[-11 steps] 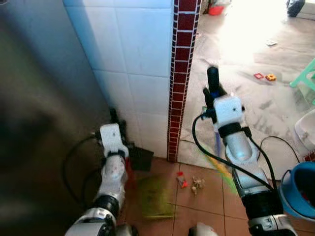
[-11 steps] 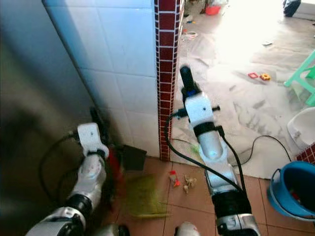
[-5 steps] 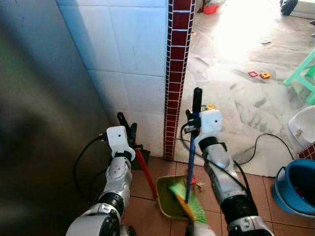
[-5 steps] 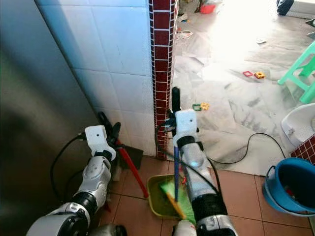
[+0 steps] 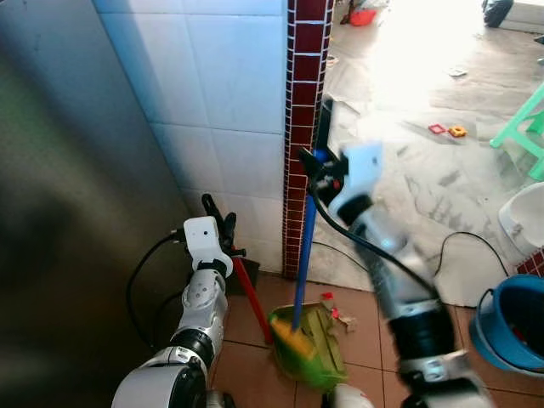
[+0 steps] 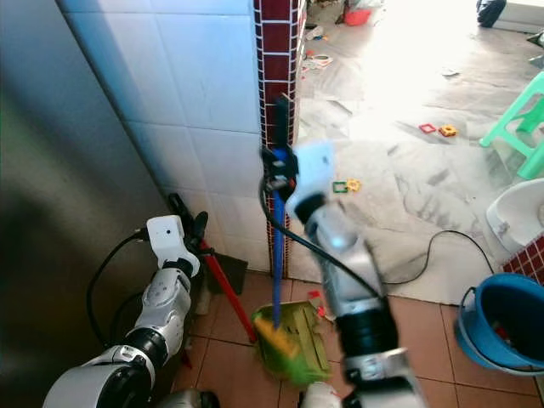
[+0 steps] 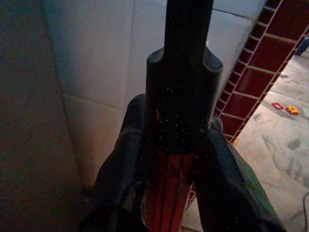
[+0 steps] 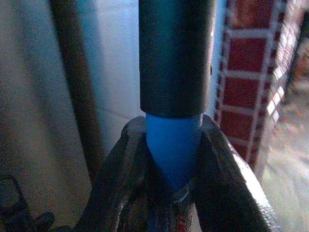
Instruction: Sweep floor
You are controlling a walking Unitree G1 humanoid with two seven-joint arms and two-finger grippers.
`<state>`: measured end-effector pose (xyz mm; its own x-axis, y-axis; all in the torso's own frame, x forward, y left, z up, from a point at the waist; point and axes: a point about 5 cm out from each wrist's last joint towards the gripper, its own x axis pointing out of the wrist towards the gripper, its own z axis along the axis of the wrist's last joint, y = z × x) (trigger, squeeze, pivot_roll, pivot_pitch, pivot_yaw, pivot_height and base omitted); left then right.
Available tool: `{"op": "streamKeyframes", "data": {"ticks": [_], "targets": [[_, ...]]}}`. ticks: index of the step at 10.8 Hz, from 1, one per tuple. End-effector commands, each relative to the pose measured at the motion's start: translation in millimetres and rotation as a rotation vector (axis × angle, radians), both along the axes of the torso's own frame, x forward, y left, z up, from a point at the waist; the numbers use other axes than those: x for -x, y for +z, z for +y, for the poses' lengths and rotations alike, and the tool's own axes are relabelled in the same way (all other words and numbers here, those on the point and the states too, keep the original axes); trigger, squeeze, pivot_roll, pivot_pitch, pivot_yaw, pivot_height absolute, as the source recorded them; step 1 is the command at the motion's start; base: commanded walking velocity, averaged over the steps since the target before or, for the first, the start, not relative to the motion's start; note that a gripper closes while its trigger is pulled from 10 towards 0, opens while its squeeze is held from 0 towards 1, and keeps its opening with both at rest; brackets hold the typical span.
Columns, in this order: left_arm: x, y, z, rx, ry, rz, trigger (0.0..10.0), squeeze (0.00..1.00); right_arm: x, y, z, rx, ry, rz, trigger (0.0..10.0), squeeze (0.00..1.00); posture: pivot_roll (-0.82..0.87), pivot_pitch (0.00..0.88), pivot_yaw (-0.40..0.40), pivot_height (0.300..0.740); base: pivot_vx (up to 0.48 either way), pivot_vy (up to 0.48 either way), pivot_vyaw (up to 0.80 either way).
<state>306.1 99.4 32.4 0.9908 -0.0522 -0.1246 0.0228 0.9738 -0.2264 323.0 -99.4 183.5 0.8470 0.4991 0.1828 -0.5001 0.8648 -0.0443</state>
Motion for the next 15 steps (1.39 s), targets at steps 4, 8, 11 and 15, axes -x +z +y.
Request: {"op": "streamKeyframes", "data": {"ticks": [4, 8, 11, 15], "targets": [[11.7, -8.1, 0.7, -0.066, -0.003, -0.002, 10.0, 0.00, -8.5, 54.3, -27.3, 0.202, -0.060, -0.358, 10.0, 0.00, -0.18, 0.102, 0.088, 0.740, 0.000, 0.000, 0.00], [16.5, 25.8, 44.0, -0.173, 0.250, -0.236, 10.0, 0.00, -24.4, 2.6, -21.2, 0.313, -0.040, -0.285, 10.0, 0.00, -0.08, 0.220, 0.070, 0.740, 0.000, 0.000, 0.00], [22.1, 5.3, 48.9, -0.187, 0.303, -0.104, 10.0, 0.00, -16.9, -46.1, 4.9, 0.264, -0.018, -0.158, 10.0, 0.00, -0.06, 0.236, 0.070, 0.740, 0.000, 0.000, 0.00], [26.0, -7.2, 31.4, -0.189, 0.214, -0.043, 10.0, 0.00, 4.6, -28.1, 36.0, 0.012, 0.108, -0.101, 10.0, 0.00, -0.11, 0.230, 0.075, 0.740, 0.000, 0.000, 0.00]]}}
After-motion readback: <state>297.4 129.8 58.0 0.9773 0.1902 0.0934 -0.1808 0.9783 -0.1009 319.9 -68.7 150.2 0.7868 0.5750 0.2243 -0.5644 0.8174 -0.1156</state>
